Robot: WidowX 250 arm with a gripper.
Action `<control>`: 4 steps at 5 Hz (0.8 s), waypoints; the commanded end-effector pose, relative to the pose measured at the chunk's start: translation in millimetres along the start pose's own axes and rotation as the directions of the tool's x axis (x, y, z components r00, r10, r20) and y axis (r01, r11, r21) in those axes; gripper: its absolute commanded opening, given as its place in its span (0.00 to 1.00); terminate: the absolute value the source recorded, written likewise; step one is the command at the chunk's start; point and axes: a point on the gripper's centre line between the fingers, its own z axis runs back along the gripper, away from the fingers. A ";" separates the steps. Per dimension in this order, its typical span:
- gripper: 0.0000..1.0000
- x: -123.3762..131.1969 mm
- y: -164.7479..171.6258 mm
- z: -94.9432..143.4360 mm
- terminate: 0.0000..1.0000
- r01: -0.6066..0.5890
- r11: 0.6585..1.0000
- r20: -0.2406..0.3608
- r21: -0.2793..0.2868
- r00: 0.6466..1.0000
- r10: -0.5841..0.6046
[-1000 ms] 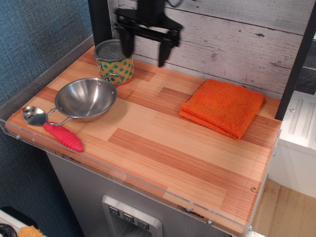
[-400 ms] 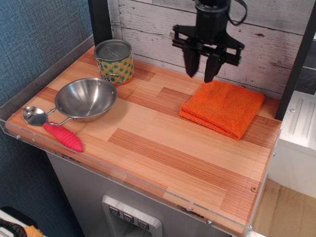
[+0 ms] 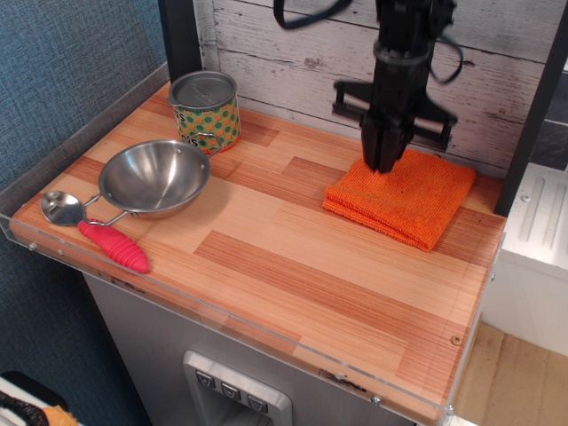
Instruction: Move the napkin to the front of the table.
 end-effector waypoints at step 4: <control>0.00 -27.3 -19.6 -8.8 0.00 0.029 0.999 0.055 -0.044 0.998 -0.027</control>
